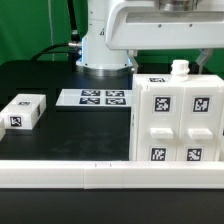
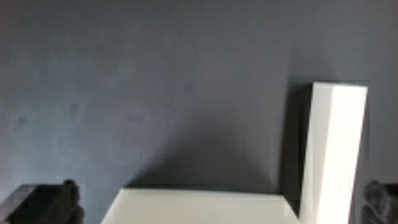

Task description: Assemble cabinet

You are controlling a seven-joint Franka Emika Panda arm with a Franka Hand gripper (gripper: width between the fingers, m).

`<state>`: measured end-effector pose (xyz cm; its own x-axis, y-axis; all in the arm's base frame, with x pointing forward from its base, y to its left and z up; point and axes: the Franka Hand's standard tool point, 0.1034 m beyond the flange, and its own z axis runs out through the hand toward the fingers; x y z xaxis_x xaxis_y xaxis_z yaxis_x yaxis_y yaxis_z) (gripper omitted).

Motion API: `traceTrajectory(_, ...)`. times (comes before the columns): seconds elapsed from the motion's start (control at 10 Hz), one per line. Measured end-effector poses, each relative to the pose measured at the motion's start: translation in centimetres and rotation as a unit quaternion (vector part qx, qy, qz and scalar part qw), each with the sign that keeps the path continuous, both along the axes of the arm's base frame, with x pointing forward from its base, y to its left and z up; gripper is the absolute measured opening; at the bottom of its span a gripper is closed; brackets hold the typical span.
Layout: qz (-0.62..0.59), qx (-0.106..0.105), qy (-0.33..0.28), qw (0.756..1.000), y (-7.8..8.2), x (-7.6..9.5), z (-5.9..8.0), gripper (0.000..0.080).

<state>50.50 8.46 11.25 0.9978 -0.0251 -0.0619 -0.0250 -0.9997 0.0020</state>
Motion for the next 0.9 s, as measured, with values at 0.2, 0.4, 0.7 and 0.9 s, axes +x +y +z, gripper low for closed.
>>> traceTrajectory(0.2,0.005,0.003,-0.014,1.000,0.3,-1.9,-1.4,0.0797)
traceTrajectory(0.4,0.006,0.004,-0.014,1.000,0.1,-1.8,-1.3,0.0797)
traceTrajectory(0.7,0.012,0.003,-0.013,1.000,-1.7,-1.6,-1.4,0.0797)
traceTrajectory(0.9,0.038,0.000,-0.012,0.999,-5.1,-2.5,-2.2,0.0797)
